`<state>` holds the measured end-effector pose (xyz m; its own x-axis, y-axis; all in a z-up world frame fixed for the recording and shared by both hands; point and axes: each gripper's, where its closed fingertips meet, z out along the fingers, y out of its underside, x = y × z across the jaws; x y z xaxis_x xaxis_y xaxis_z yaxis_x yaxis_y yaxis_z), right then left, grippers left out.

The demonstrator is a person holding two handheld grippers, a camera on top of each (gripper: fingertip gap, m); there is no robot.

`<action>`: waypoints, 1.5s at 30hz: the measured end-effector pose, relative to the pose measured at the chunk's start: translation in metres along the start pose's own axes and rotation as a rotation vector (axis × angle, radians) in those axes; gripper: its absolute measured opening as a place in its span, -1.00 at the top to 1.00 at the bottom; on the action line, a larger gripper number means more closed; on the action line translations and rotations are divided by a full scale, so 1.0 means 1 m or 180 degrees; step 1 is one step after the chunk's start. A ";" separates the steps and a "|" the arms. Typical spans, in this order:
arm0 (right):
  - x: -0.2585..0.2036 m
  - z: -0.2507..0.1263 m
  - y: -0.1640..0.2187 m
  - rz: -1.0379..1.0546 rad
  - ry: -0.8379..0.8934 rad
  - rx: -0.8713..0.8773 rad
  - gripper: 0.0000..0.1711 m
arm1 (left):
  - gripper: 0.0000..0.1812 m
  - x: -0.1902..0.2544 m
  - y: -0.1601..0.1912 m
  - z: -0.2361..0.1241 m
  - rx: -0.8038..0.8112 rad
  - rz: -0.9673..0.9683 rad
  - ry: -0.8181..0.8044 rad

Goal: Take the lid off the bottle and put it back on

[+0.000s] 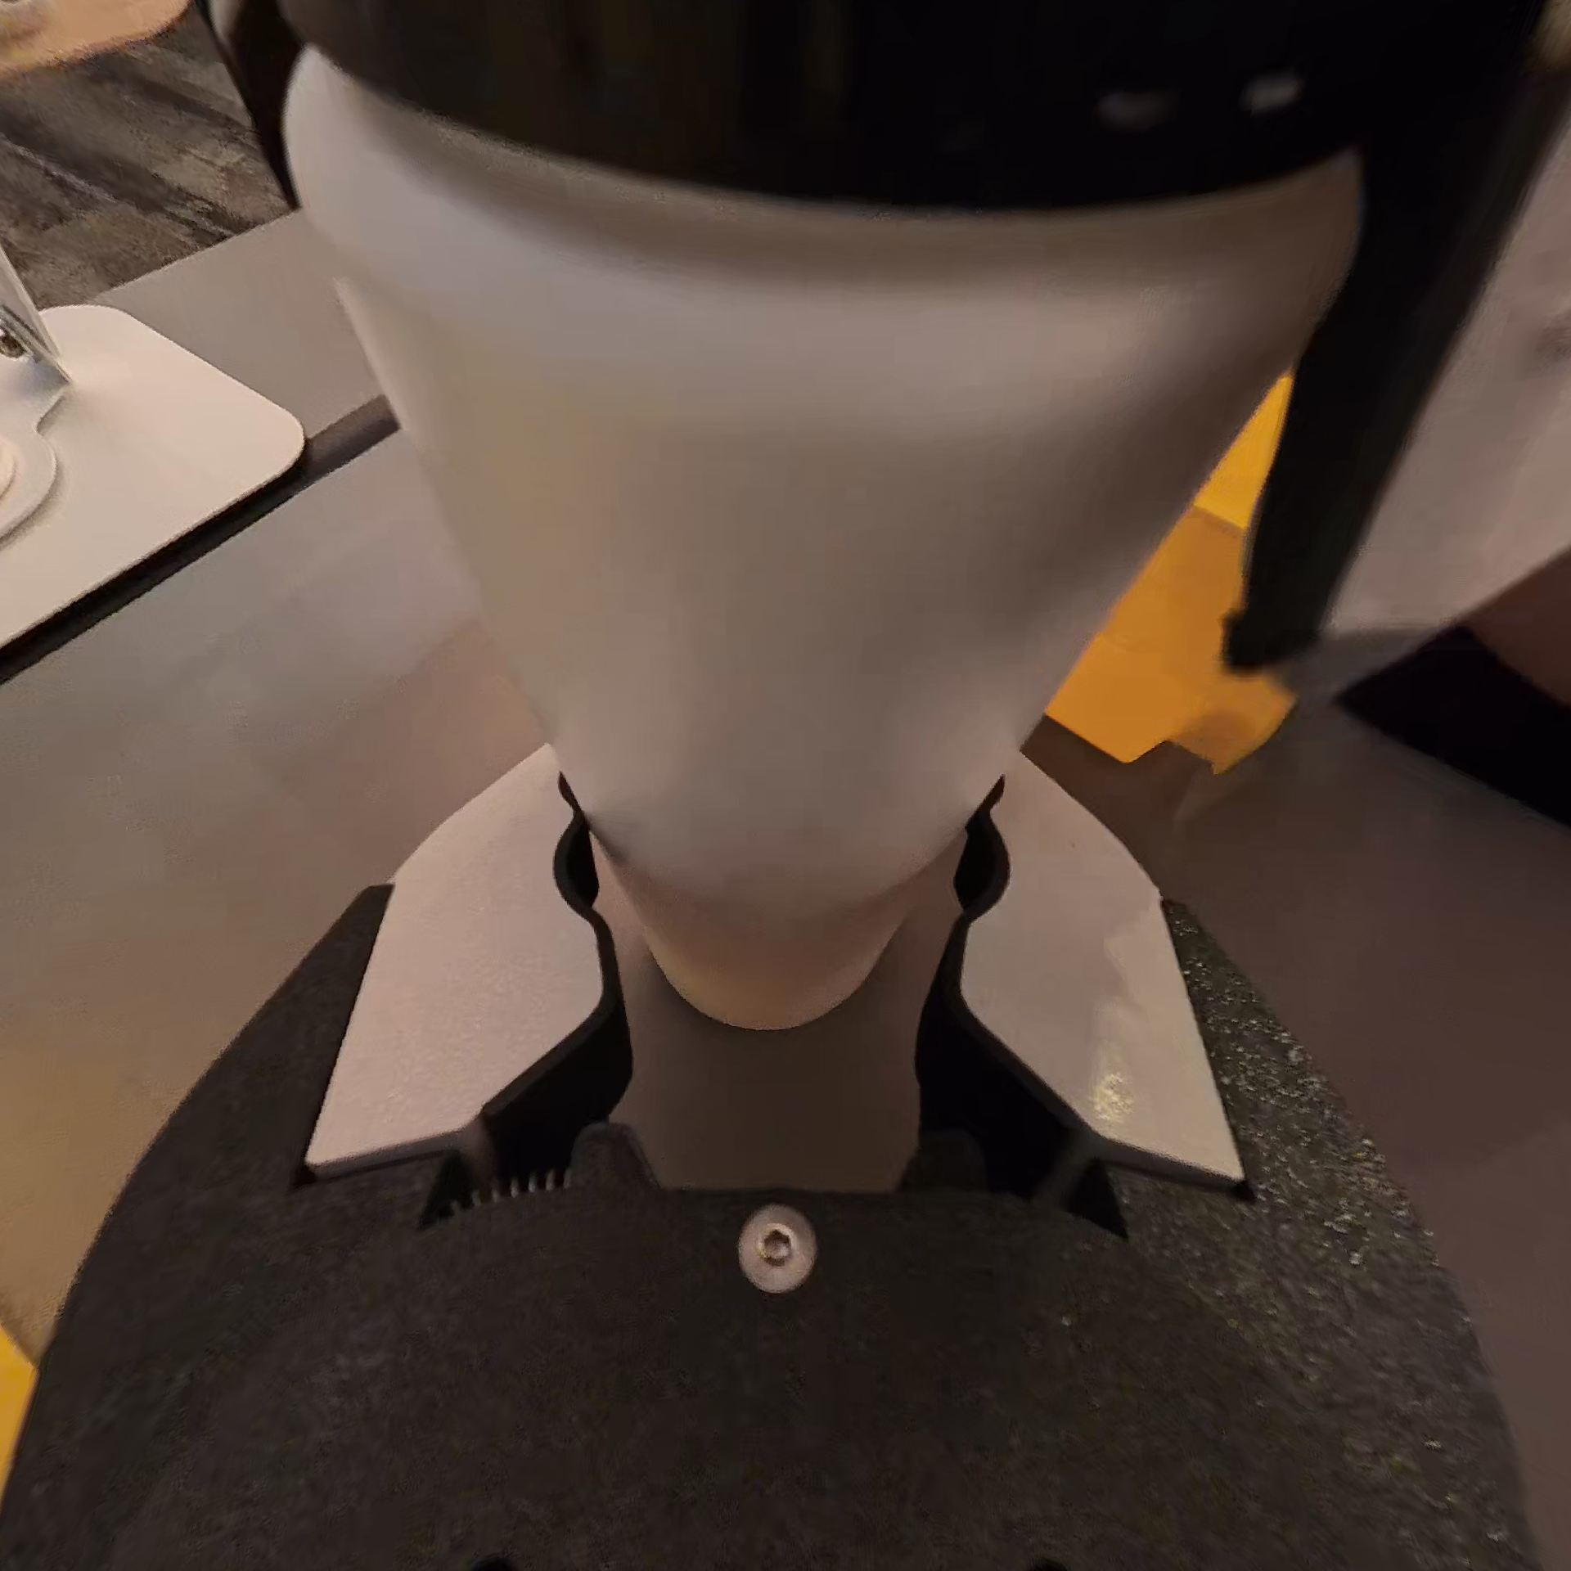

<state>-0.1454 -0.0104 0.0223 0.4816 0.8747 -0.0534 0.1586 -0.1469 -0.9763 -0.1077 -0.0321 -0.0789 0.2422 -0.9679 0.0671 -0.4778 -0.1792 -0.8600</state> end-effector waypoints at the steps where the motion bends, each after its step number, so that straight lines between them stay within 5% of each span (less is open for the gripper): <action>1: 0.000 -0.003 -0.003 -0.0027 0.0006 0.0047 -0.13 | 0.06 0.002 -0.001 -0.001 0.0028 -0.0051 0.0064; 11: -0.004 -0.009 -0.005 0.0425 -0.0386 0.0156 -0.15 | 0.06 0.019 -0.042 -0.032 0.0578 -0.0467 0.0709; 15: -0.019 -0.009 -0.010 0.0418 -0.0673 0.0206 0.12 | 0.06 0.025 -0.052 -0.041 0.0751 -0.0668 0.0975; 18: -0.020 -0.012 -0.013 0.0385 -0.0615 0.0127 0.13 | 0.06 0.026 -0.057 -0.045 0.0818 -0.0618 0.1010; 22: -0.015 -0.038 -0.045 0.0346 -0.0248 0.0243 0.12 | 0.13 0.027 -0.073 -0.068 0.0895 -0.0469 0.0984; 27: 0.029 -0.144 -0.078 0.0666 0.1117 0.0260 0.12 | 0.19 0.016 -0.087 -0.102 0.0859 -0.0231 0.0632; 30: 0.067 -0.200 -0.038 0.1254 0.1960 -0.0253 0.12 | 0.19 0.014 -0.087 -0.111 0.0759 -0.0153 0.0552; 32: 0.083 -0.213 -0.003 0.1617 0.2054 -0.0632 0.12 | 0.19 0.015 -0.084 -0.111 0.0650 -0.0086 0.0552; 41: 0.111 -0.206 0.140 0.2657 0.2224 -0.2469 0.12 | 0.22 0.013 -0.069 -0.102 0.0344 -0.0047 0.0507; 45: 0.113 -0.201 0.176 0.2741 0.2235 -0.2971 0.12 | 0.26 0.001 -0.060 -0.108 0.0102 0.0047 0.0332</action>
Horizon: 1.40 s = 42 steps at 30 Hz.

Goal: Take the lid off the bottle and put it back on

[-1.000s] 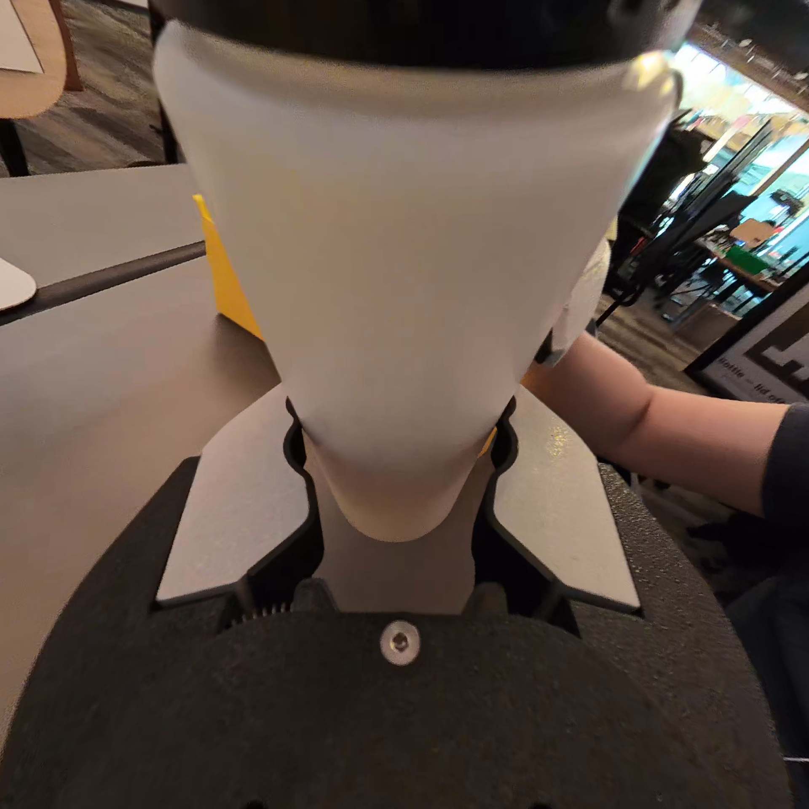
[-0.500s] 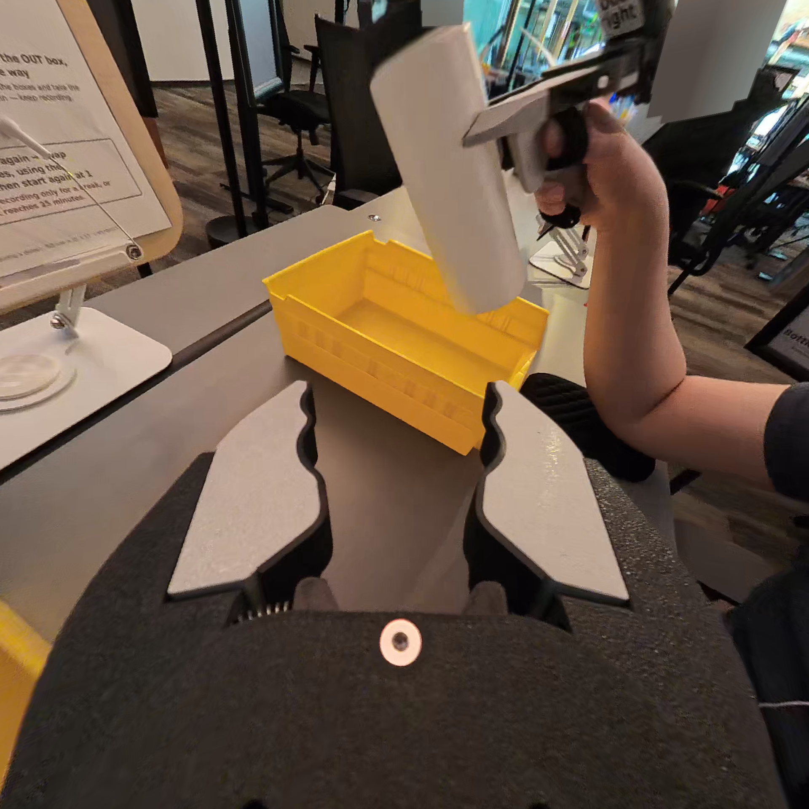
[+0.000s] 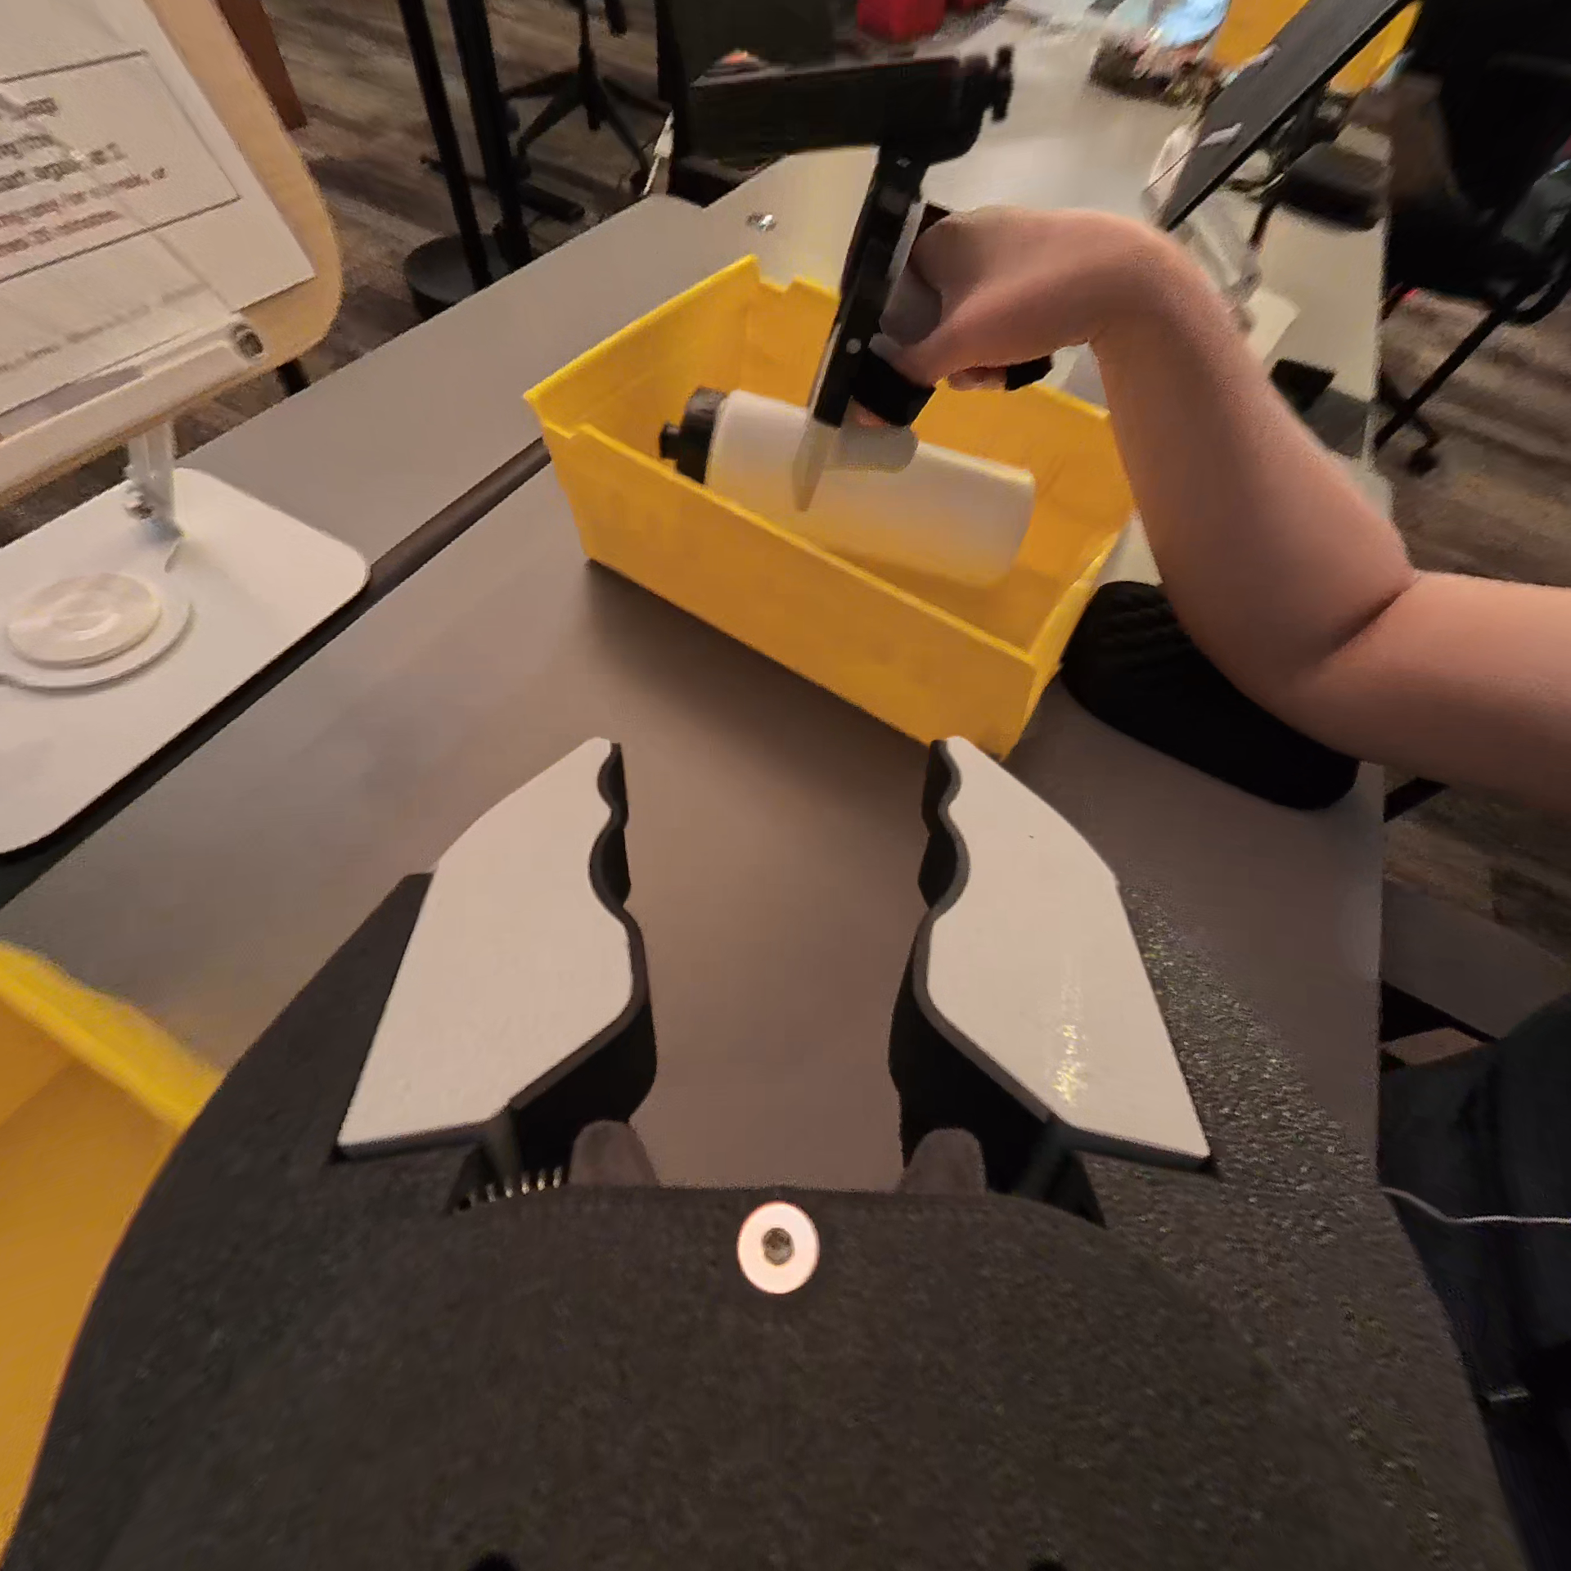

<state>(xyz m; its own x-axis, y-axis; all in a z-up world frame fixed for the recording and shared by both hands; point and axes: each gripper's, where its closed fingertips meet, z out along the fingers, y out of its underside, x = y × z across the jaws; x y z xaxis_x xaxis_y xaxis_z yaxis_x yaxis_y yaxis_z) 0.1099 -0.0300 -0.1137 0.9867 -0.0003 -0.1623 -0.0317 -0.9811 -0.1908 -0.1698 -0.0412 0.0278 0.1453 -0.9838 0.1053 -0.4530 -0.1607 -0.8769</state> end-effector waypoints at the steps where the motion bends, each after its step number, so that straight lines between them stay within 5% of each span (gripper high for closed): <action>1: 0.002 0.005 0.001 0.0002 0.0041 -0.0059 0.12 | 0.26 -0.008 0.001 -0.006 -0.0050 0.0026 -0.0128; 8: 0.004 0.010 0.002 -0.0148 0.0135 -0.0157 0.11 | 0.27 -0.093 0.006 -0.081 -0.0062 -0.0104 -0.1317; 14: 0.004 -0.036 -0.007 -0.0339 0.0206 0.0371 0.11 | 0.34 -0.191 0.071 -0.195 -0.0825 -0.0480 -0.3055; 20: 0.054 -0.093 0.017 0.0231 0.0492 0.0826 0.12 | 0.31 -0.208 0.143 -0.217 -0.1225 -0.1455 -0.2600; 23: 0.076 -0.081 0.046 0.0492 0.0473 0.0391 0.52 | 0.32 -0.209 0.164 -0.213 -0.1322 -0.1830 -0.2384; 31: 0.085 -0.050 0.060 0.0601 0.0469 -0.0129 0.50 | 0.34 -0.223 0.189 -0.209 -0.1628 -0.2050 -0.2529; 35: 0.075 -0.031 0.068 0.0500 0.0216 -0.0483 0.90 | 0.39 -0.222 0.205 -0.204 -0.1846 -0.2178 -0.2484; 42: 0.065 -0.027 0.069 0.0677 0.0107 -0.0580 0.92 | 0.66 -0.220 0.227 -0.198 -0.2126 -0.2421 -0.2382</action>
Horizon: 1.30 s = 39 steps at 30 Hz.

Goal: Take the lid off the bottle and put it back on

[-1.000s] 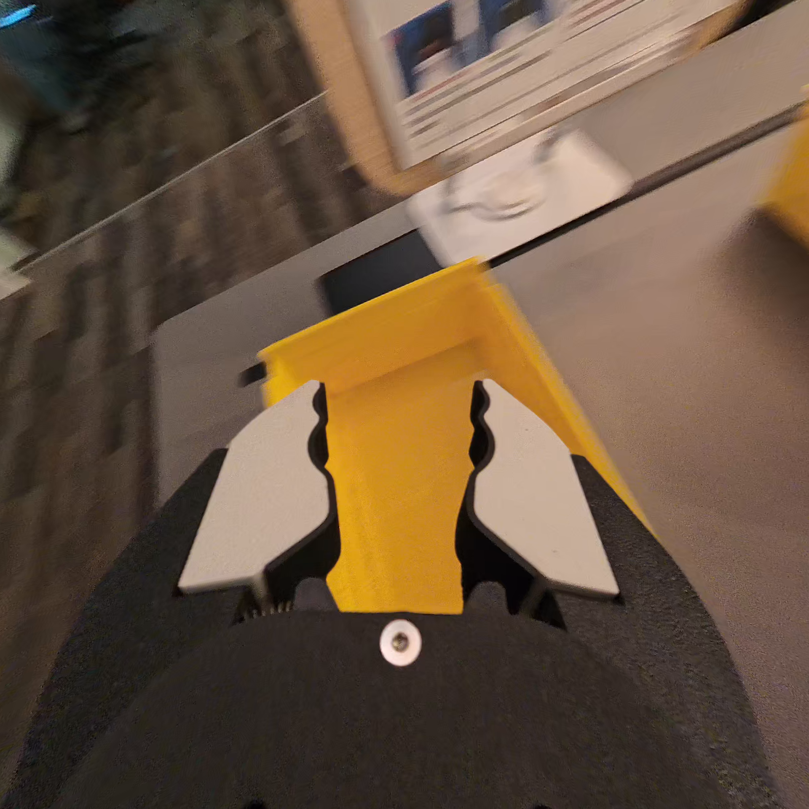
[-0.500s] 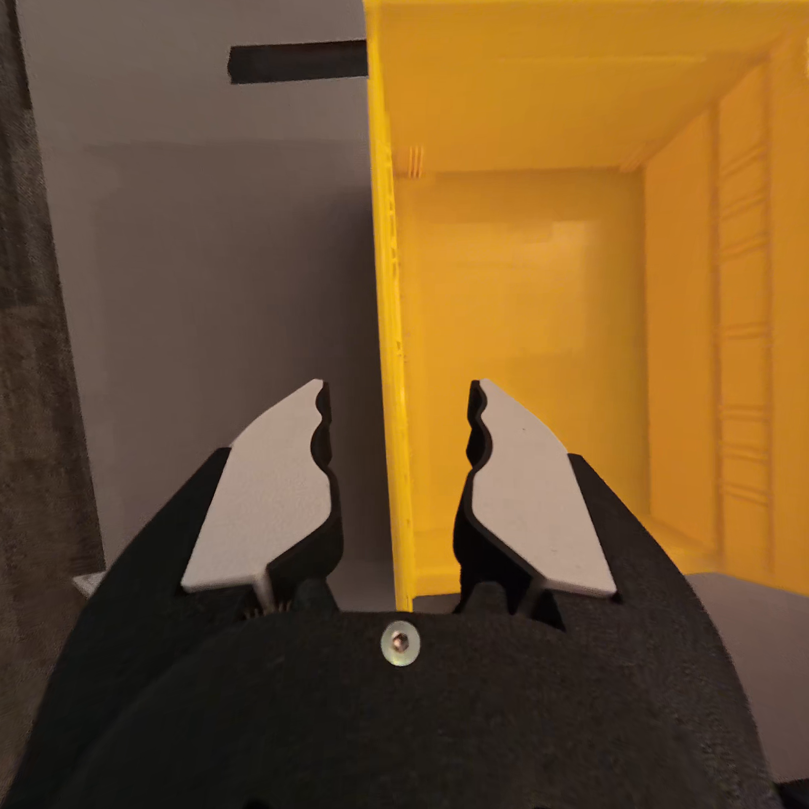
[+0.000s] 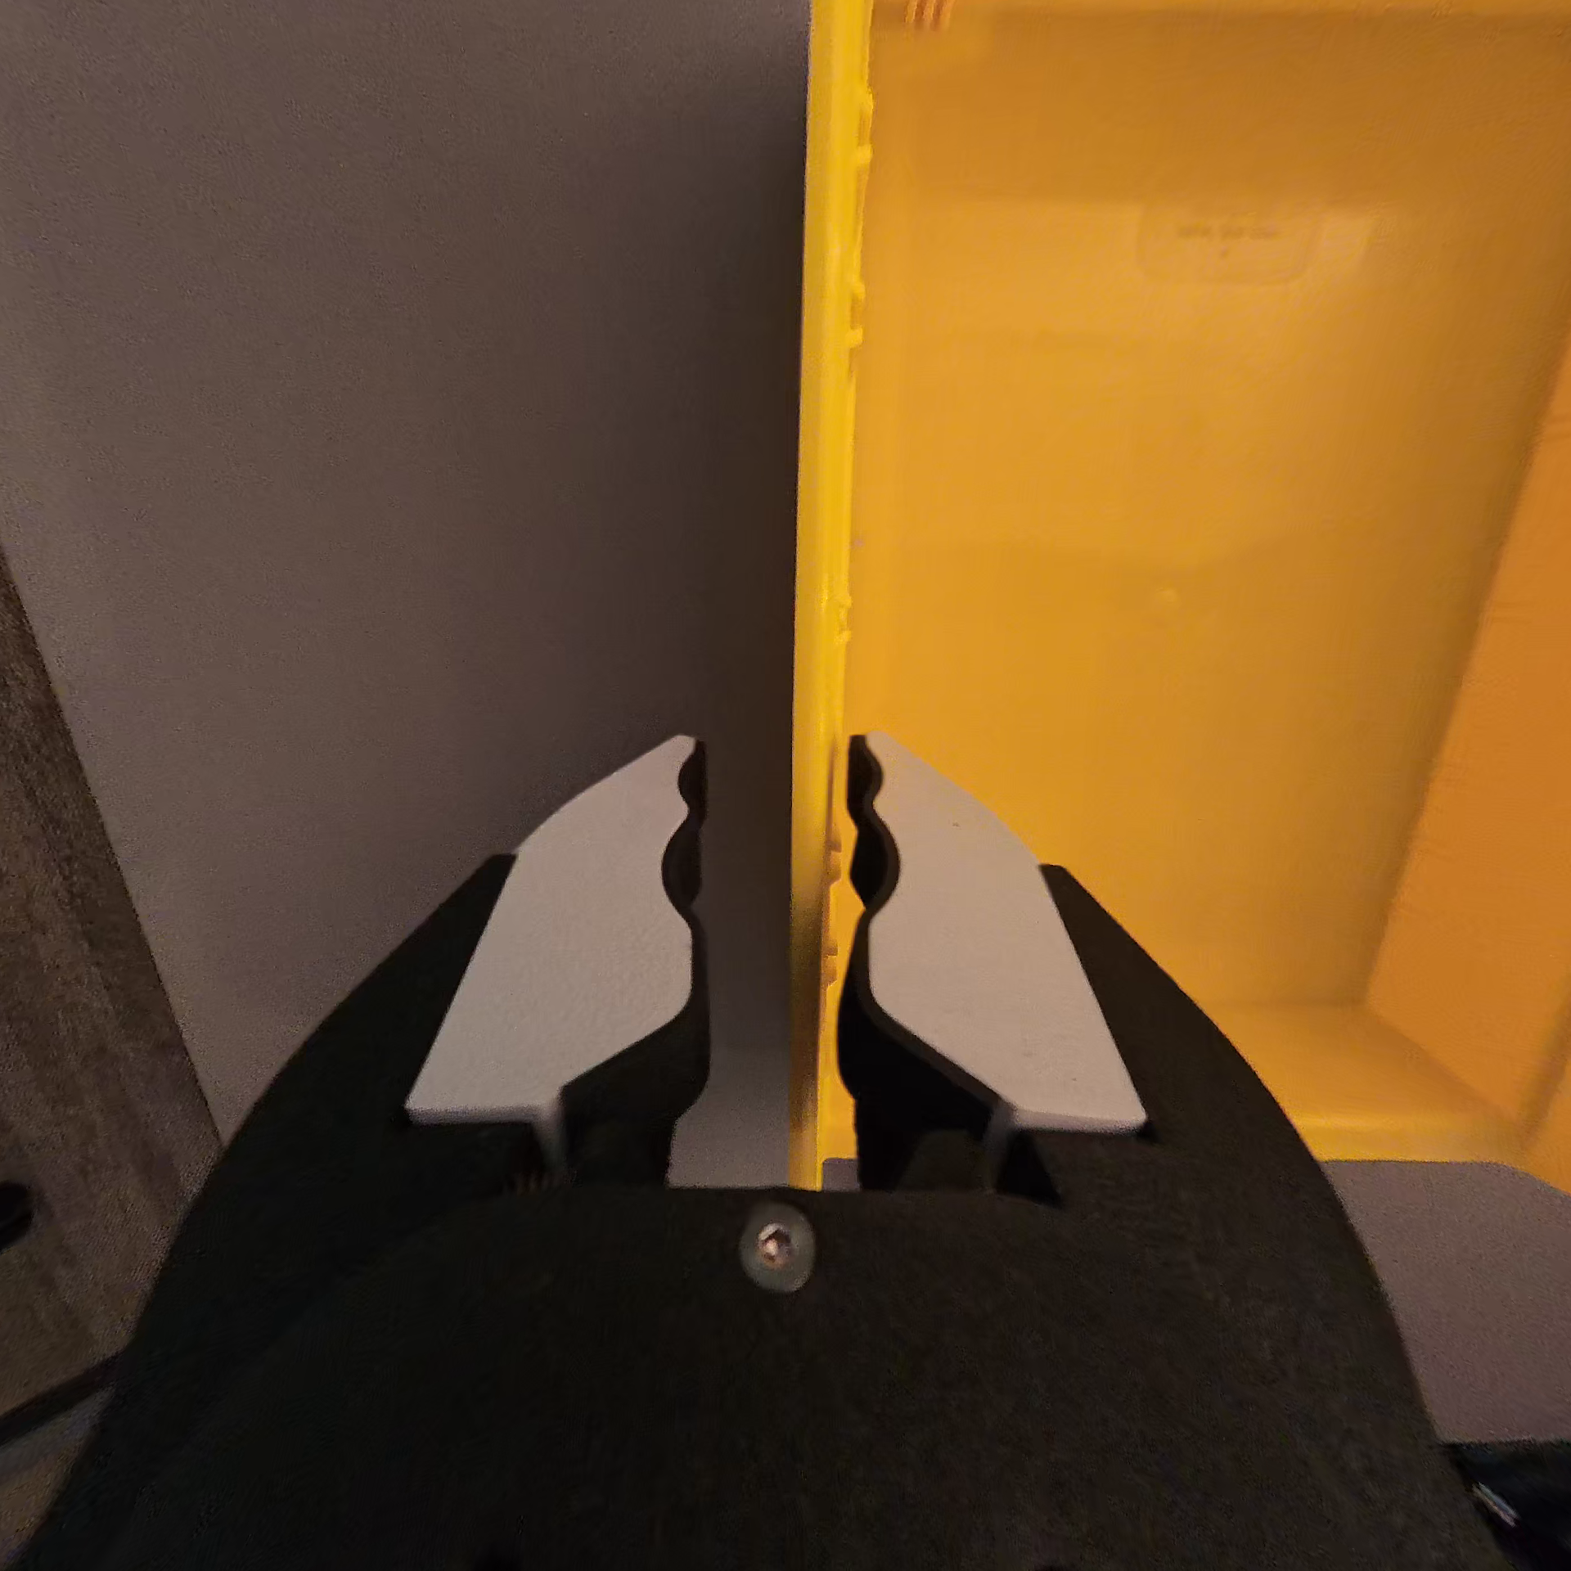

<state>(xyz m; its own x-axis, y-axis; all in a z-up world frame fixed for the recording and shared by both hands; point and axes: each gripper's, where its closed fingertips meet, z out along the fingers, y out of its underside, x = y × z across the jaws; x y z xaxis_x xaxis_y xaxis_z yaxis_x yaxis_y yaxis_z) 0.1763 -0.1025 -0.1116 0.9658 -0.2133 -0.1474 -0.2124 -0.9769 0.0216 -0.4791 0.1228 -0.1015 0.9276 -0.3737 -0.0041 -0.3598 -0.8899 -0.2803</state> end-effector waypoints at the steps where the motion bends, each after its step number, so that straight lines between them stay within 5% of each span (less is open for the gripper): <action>1: -0.003 0.000 0.000 0.0026 -0.0033 -0.0010 0.92 | 0.73 0.003 0.002 0.002 -0.0042 -0.0001 0.0061; 3: -0.013 0.002 -0.001 0.0024 -0.0110 -0.0035 0.91 | 0.95 0.013 0.001 0.003 -0.0052 0.0000 0.0262; 5: -0.026 0.004 -0.003 -0.0021 -0.0184 -0.0068 0.90 | 0.95 0.013 0.002 0.003 -0.0101 0.0066 0.0148; 18: -0.105 0.013 -0.036 -0.0352 -0.0472 0.0189 0.87 | 0.82 0.104 0.007 0.006 -0.0460 0.0944 0.0027; 28: -0.126 0.015 -0.045 -0.0531 -0.0465 0.0331 0.85 | 0.70 0.124 0.019 0.001 -0.0617 0.1118 0.0038; 34: -0.119 -0.028 -0.063 -0.0738 -0.0056 0.1048 0.71 | 0.69 0.118 -0.003 -0.032 -0.0015 0.0989 0.0178; 39: -0.198 -0.132 -0.071 -0.1770 -0.0143 0.2969 0.69 | 0.66 0.115 -0.032 -0.092 0.1016 0.0976 0.0181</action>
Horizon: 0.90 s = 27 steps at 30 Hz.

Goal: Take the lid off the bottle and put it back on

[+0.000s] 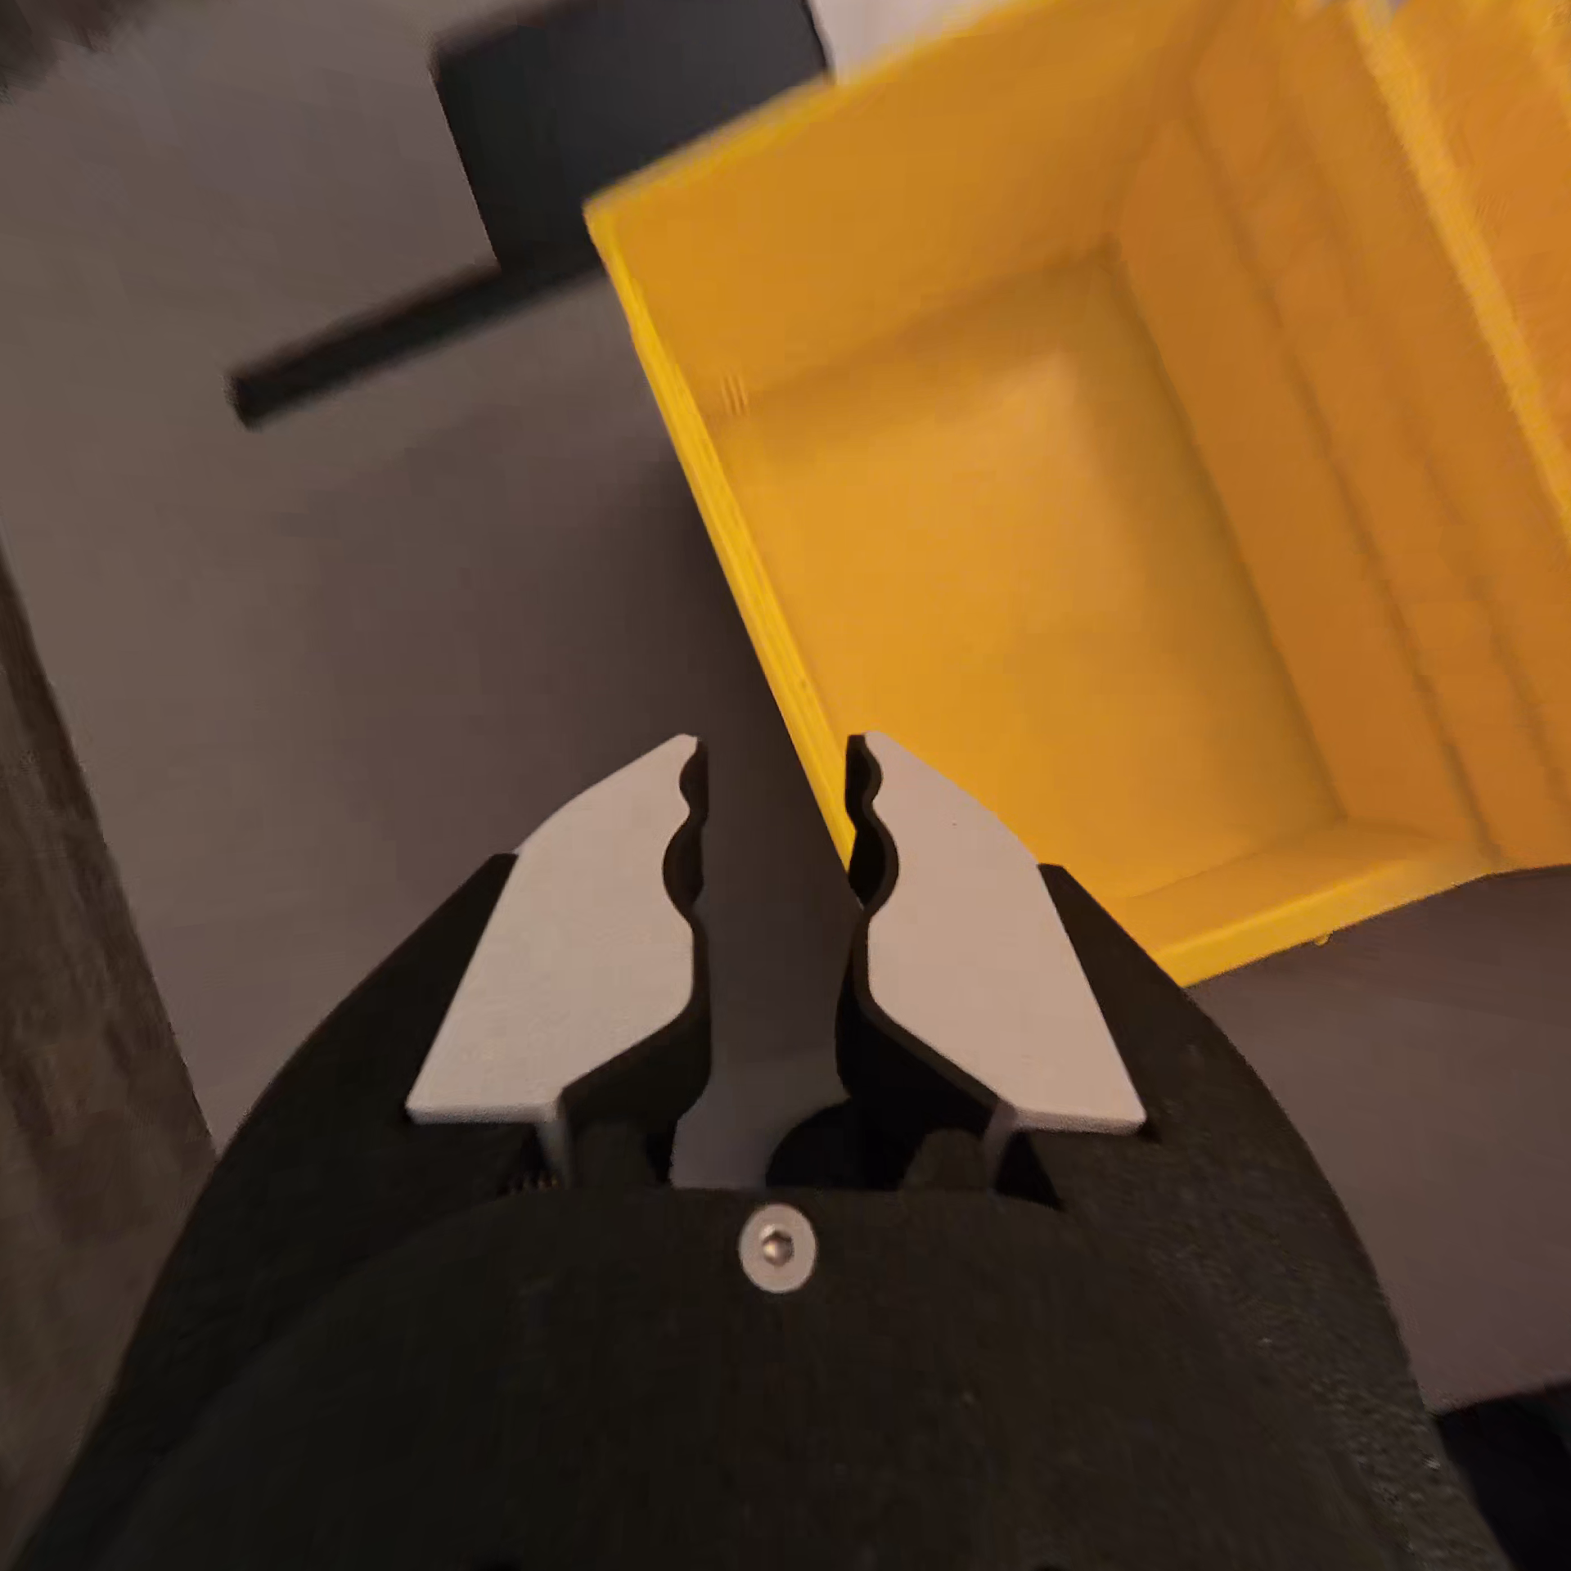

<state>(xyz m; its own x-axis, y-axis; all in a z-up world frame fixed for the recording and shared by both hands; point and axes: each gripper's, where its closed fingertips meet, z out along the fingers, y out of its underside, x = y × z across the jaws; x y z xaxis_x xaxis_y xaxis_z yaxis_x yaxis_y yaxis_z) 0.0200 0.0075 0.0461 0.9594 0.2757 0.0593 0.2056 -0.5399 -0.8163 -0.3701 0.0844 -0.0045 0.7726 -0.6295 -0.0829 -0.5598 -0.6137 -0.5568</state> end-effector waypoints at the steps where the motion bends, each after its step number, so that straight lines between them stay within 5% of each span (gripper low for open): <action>1: -0.024 -0.010 -0.024 -0.0290 -0.0140 0.0532 0.67 | 0.67 0.000 -0.010 -0.011 0.0245 0.0027 -0.0013; 5: -0.103 -0.036 -0.057 -0.0868 -0.0438 0.1627 0.45 | 0.67 0.003 -0.038 -0.052 0.1007 0.0016 -0.0034; 9: -0.163 -0.010 -0.044 -0.0623 -0.1092 0.1148 0.40 | 0.62 0.011 -0.054 -0.085 0.1547 -0.0005 0.0087; 15: -0.173 0.078 -0.038 -0.0164 -0.0885 0.0379 0.35 | 0.37 0.031 -0.075 -0.119 0.2280 0.0177 0.0074; 20: -0.169 0.136 -0.010 0.0083 -0.0676 -0.0654 0.36 | 0.39 0.039 -0.075 -0.124 0.2331 0.0279 0.0011; 27: -0.172 0.164 0.020 0.0259 -0.0541 -0.1757 0.43 | 0.39 0.050 -0.073 -0.123 0.2270 0.0371 0.0173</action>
<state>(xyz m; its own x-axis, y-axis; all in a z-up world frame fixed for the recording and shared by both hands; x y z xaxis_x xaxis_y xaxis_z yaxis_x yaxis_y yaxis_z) -0.1725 0.0798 -0.0751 0.9412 0.3152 -0.1214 0.2465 -0.8867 -0.3912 -0.3276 0.0392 0.1341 0.6934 -0.7060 -0.1437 -0.2916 -0.0926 -0.9520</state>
